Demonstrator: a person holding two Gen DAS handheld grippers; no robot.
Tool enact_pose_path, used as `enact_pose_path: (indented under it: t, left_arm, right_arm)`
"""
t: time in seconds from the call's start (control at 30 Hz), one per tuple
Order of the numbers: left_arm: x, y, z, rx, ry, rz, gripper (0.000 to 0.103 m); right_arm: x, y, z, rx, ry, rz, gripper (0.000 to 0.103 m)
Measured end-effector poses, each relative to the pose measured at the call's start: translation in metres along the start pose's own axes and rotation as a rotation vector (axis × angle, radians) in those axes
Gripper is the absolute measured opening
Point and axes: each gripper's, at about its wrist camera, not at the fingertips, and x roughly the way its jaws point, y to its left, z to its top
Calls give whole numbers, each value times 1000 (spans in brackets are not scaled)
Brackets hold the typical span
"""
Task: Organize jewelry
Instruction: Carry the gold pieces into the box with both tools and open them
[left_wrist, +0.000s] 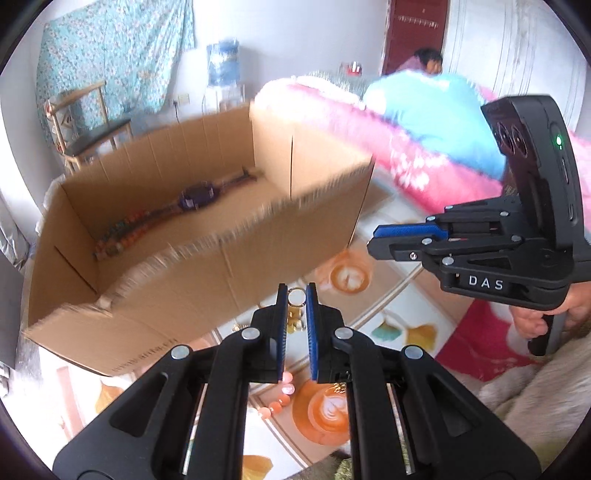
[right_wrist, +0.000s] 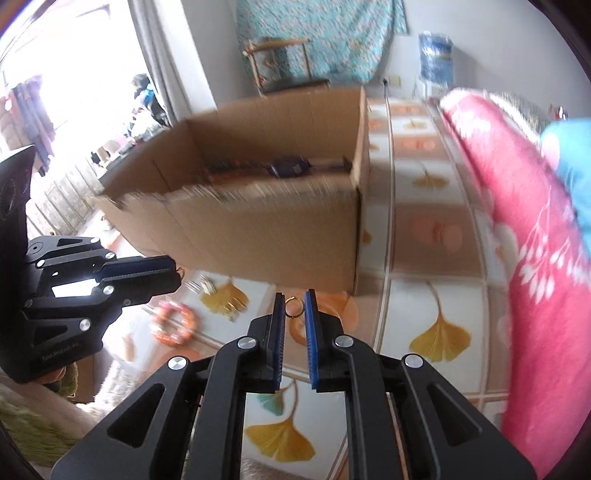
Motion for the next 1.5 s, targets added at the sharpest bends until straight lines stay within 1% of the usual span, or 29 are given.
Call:
enact_pose_path:
  t: [0.07, 0.2, 0.27, 0.33, 0.4, 0.43, 0.47, 0.5, 0.57, 0.6, 0.7, 0.77, 0.87, 0.93, 1.03, 1.17, 1.23, 1.4, 1.43, 1.47, 1.5]
  left_arm:
    - [-22, 3, 10, -5, -55, -8, 9]
    - [-57, 16, 31, -9, -151, 5, 9]
    - [-65, 27, 41, -19, -170, 20, 9]
    - [-62, 44, 54, -25, -154, 77, 9]
    - [-52, 61, 65, -33, -120, 117, 9]
    - [-43, 74, 71, -53, -86, 124, 9]
    - [-36, 84, 75, -72, -61, 124, 9]
    - [-23, 100, 80, -100, -14, 136, 9]
    - [-7, 121, 83, -119, 41, 158, 9]
    - [4, 133, 84, -145, 81, 151, 9]
    - [31, 158, 84, -217, 182, 119, 9]
    - [48, 167, 83, -236, 236, 128, 9]
    - [60, 169, 77, -232, 275, 129, 9]
    - [69, 171, 75, -245, 306, 112, 9]
    - [75, 171, 73, -246, 335, 128, 9]
    - [76, 170, 74, -236, 346, 147, 9]
    - [78, 170, 73, -239, 362, 149, 11]
    - [74, 171, 76, -239, 339, 169, 35]
    - [72, 170, 77, -235, 333, 177, 37]
    - [70, 169, 77, -232, 325, 186, 42]
    - [69, 169, 78, -229, 317, 192, 45]
  right_arm:
    - [-21, 9, 14, -24, -50, 28, 11]
    - [-47, 26, 47, -95, -156, 72, 11]
    - [-49, 31, 67, -122, -194, 115, 11]
    - [-41, 36, 87, -148, -203, 150, 11]
    - [-23, 42, 109, -174, -174, 166, 11]
    - [-6, 45, 124, -190, -140, 172, 11]
    - [5, 49, 130, -195, -110, 179, 11]
    - [19, 50, 139, -192, -74, 190, 11]
    - [57, 52, 156, -164, 54, 230, 11]
    - [77, 51, 162, -143, 116, 242, 11]
    - [117, 51, 171, -98, 250, 252, 11]
    - [143, 49, 172, -56, 333, 261, 11]
    - [165, 48, 167, -22, 395, 240, 11]
    - [173, 45, 167, -11, 416, 227, 11]
    - [178, 46, 165, -15, 419, 214, 11]
    - [179, 47, 163, -18, 420, 200, 11]
    - [181, 46, 164, -14, 422, 197, 12]
    - [172, 43, 167, -4, 397, 193, 13]
    - [168, 42, 167, 0, 386, 192, 17]
    - [164, 41, 168, 2, 377, 191, 19]
    - [159, 40, 168, 2, 366, 189, 25]
